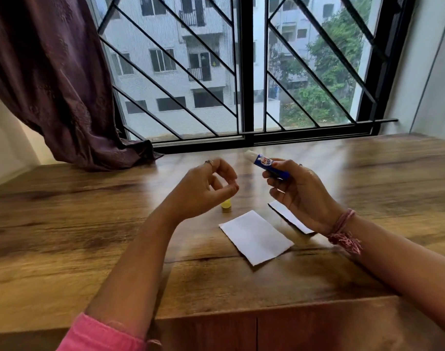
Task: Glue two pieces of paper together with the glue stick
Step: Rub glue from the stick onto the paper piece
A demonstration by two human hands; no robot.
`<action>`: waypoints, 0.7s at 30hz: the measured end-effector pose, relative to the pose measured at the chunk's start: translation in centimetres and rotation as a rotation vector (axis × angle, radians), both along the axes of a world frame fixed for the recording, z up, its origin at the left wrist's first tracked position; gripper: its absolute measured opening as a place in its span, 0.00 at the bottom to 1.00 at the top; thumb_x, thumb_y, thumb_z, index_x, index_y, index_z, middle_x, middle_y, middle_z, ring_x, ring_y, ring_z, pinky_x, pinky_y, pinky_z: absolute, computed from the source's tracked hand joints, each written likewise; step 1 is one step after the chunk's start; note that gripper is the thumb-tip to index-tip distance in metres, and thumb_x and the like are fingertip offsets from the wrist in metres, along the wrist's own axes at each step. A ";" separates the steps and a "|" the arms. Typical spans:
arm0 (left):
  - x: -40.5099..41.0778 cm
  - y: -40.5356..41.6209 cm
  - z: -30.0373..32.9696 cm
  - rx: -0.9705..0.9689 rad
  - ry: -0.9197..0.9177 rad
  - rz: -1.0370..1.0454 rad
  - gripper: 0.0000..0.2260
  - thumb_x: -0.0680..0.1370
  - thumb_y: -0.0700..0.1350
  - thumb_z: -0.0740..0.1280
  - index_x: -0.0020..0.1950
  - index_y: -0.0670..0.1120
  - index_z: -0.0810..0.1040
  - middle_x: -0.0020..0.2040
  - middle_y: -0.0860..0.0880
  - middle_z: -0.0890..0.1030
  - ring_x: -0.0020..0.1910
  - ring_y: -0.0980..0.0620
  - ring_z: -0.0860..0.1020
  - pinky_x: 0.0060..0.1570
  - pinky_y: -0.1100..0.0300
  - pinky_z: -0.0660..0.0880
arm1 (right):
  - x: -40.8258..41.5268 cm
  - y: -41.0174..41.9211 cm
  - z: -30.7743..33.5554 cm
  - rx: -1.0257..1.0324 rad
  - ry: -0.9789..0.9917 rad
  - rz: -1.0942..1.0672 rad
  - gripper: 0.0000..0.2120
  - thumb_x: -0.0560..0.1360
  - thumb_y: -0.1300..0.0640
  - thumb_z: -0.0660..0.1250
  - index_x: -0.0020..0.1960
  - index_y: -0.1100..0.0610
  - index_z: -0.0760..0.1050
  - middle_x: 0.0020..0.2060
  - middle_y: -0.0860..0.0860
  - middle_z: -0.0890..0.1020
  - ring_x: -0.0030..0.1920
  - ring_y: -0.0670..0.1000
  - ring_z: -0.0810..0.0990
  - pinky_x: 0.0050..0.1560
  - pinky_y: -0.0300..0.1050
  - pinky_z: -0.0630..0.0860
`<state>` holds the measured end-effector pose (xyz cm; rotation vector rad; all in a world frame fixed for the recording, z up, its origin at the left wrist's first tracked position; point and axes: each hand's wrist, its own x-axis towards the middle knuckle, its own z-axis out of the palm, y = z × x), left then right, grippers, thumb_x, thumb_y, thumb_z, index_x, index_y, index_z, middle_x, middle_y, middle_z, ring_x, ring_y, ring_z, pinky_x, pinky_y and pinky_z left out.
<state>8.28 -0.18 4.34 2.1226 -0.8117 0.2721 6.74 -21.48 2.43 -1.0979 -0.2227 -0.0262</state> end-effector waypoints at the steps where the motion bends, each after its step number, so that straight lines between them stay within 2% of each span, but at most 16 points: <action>1: -0.1 0.2 0.0 0.068 -0.027 -0.039 0.05 0.74 0.43 0.71 0.48 0.51 0.77 0.42 0.59 0.81 0.33 0.60 0.77 0.32 0.71 0.70 | 0.0 -0.1 0.0 0.013 0.013 -0.023 0.09 0.76 0.57 0.63 0.51 0.58 0.80 0.36 0.51 0.82 0.32 0.44 0.78 0.35 0.35 0.75; 2: -0.2 0.3 -0.1 0.137 -0.045 -0.081 0.05 0.74 0.41 0.71 0.47 0.50 0.80 0.41 0.62 0.81 0.33 0.61 0.77 0.31 0.72 0.69 | 0.1 -0.2 0.1 0.025 0.025 -0.046 0.09 0.76 0.57 0.62 0.50 0.59 0.80 0.35 0.51 0.81 0.31 0.44 0.77 0.34 0.36 0.74; 4: -0.3 0.2 -0.2 0.229 -0.044 -0.156 0.08 0.73 0.40 0.68 0.48 0.50 0.83 0.42 0.59 0.83 0.35 0.61 0.77 0.32 0.71 0.69 | 0.1 -0.3 0.1 0.043 0.043 -0.090 0.09 0.76 0.56 0.62 0.47 0.58 0.80 0.33 0.50 0.80 0.30 0.44 0.77 0.34 0.36 0.74; 6: -0.4 -0.1 -0.2 0.276 -0.005 -0.215 0.13 0.70 0.44 0.64 0.49 0.52 0.84 0.48 0.56 0.84 0.42 0.56 0.77 0.39 0.68 0.71 | 0.2 -0.4 0.1 0.041 0.049 -0.122 0.09 0.76 0.56 0.63 0.46 0.58 0.80 0.32 0.50 0.79 0.29 0.44 0.76 0.33 0.36 0.74; 8: -0.5 -0.3 -0.4 0.312 0.009 -0.264 0.17 0.68 0.49 0.61 0.50 0.54 0.84 0.52 0.60 0.83 0.48 0.55 0.76 0.41 0.72 0.68 | 0.3 -0.4 0.0 0.025 0.044 -0.145 0.09 0.76 0.55 0.63 0.44 0.57 0.80 0.31 0.50 0.79 0.29 0.44 0.75 0.33 0.37 0.73; 11: -0.6 -0.7 -0.6 0.394 0.036 -0.301 0.18 0.68 0.48 0.60 0.52 0.56 0.84 0.55 0.63 0.81 0.52 0.57 0.73 0.41 0.76 0.65 | 0.3 -0.4 0.0 0.014 0.025 -0.161 0.11 0.76 0.55 0.62 0.39 0.55 0.82 0.30 0.50 0.78 0.29 0.44 0.74 0.33 0.37 0.71; 13: -0.8 -1.0 -0.7 0.465 0.064 -0.302 0.18 0.68 0.47 0.61 0.53 0.57 0.84 0.56 0.63 0.79 0.55 0.61 0.71 0.43 0.76 0.63 | 0.3 -0.4 0.0 0.018 0.026 -0.166 0.10 0.76 0.55 0.62 0.41 0.56 0.81 0.29 0.50 0.78 0.29 0.44 0.74 0.32 0.37 0.71; 15: -1.0 -1.3 -0.8 0.547 0.097 -0.298 0.17 0.69 0.49 0.62 0.54 0.58 0.83 0.58 0.62 0.76 0.57 0.63 0.68 0.48 0.73 0.64 | 0.4 -0.5 0.0 0.029 0.037 -0.170 0.09 0.76 0.55 0.62 0.44 0.58 0.79 0.30 0.49 0.78 0.28 0.44 0.75 0.32 0.36 0.72; 18: -1.4 -1.6 -0.8 0.639 0.104 -0.298 0.17 0.70 0.51 0.62 0.56 0.58 0.82 0.62 0.60 0.73 0.61 0.60 0.65 0.60 0.60 0.68 | 0.6 -0.7 0.1 0.033 0.055 -0.186 0.09 0.75 0.55 0.63 0.48 0.59 0.78 0.29 0.49 0.79 0.28 0.44 0.75 0.31 0.36 0.73; 21: -2.0 -2.0 -0.5 0.696 0.060 -0.276 0.18 0.70 0.54 0.60 0.58 0.59 0.81 0.62 0.60 0.72 0.62 0.58 0.64 0.66 0.55 0.64 | 0.6 -0.8 0.2 0.023 0.063 -0.195 0.08 0.75 0.55 0.63 0.47 0.59 0.77 0.30 0.49 0.78 0.28 0.44 0.75 0.31 0.36 0.72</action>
